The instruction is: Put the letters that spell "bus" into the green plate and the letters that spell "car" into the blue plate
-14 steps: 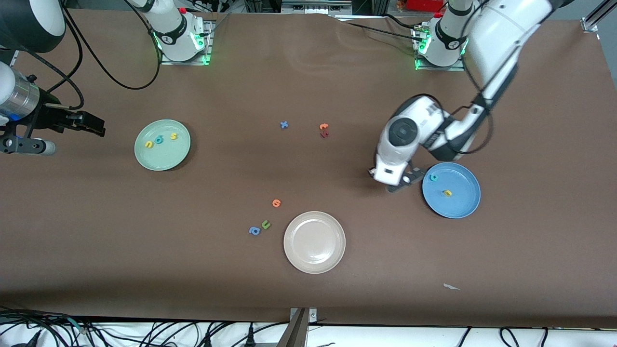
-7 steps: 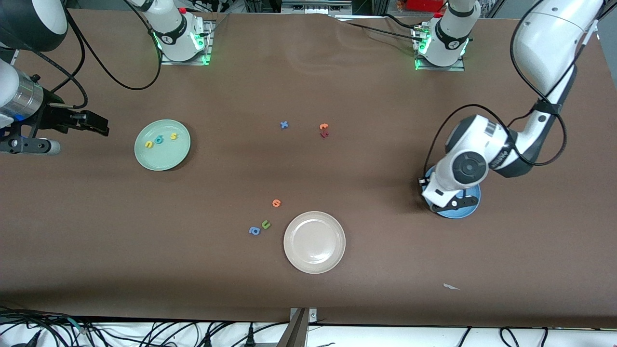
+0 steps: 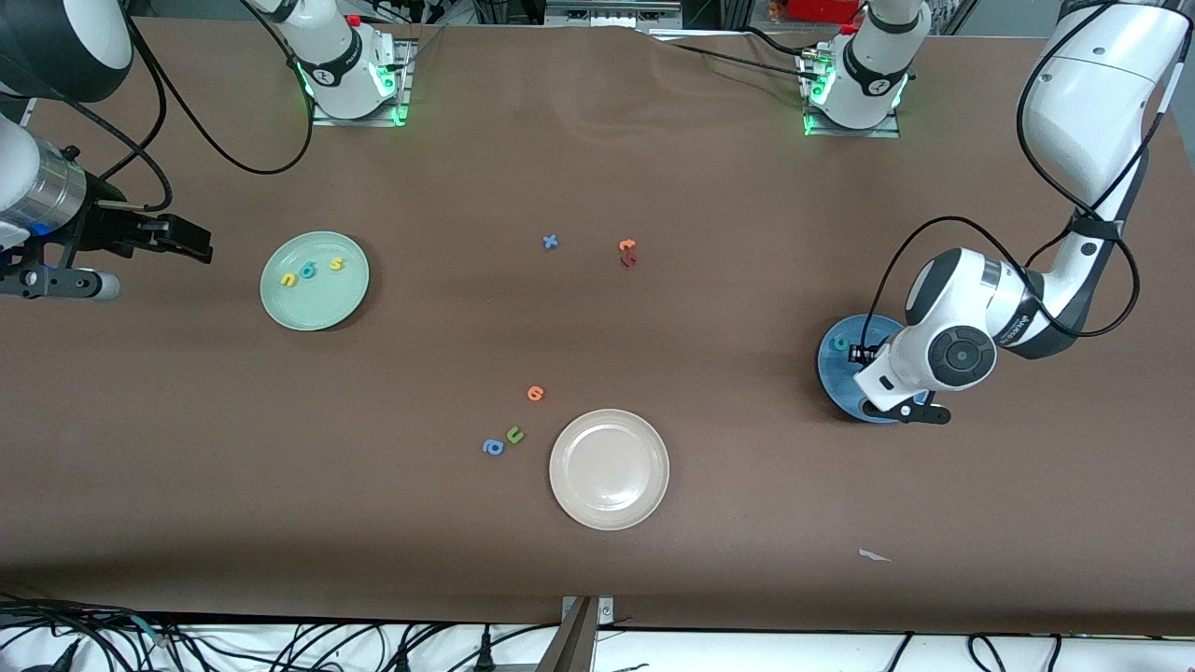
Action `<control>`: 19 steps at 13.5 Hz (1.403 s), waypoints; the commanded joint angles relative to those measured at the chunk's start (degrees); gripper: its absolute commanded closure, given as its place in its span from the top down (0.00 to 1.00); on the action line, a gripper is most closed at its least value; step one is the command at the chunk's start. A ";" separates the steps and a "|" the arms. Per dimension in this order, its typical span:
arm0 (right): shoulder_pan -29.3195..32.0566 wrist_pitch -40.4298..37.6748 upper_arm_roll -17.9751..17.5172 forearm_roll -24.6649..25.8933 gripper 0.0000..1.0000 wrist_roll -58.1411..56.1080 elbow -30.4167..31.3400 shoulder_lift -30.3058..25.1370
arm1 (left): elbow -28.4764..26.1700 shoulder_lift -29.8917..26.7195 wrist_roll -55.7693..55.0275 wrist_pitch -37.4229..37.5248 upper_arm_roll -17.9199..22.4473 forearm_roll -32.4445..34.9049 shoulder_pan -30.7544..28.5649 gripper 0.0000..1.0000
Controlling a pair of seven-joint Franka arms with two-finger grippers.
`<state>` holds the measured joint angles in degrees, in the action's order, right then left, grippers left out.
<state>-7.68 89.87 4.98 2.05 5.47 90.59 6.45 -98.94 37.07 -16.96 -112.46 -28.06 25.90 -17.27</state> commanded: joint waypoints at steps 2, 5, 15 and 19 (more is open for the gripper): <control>0.91 -1.71 -0.67 0.68 1.00 -0.29 -1.12 0.40 | 2.95 -2.00 -0.61 3.73 -0.24 -2.51 0.13 1.00; 1.00 -3.03 -0.67 0.59 1.00 -0.29 -1.12 0.49 | 6.21 -3.32 -0.53 7.15 0.19 -6.30 -0.66 1.00; 1.00 -2.06 -0.58 0.68 1.00 -0.20 -1.29 0.49 | 2.88 -28.08 0.61 14.98 29.27 -26.59 19.63 1.00; 1.08 -1.89 -0.58 -0.02 1.00 -0.02 -1.38 0.49 | 3.31 -34.86 8.77 19.46 31.83 -26.96 20.87 1.00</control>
<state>-7.24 88.35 4.99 2.09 5.48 90.55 6.53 -93.60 6.29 -12.56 -94.08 1.77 0.73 2.32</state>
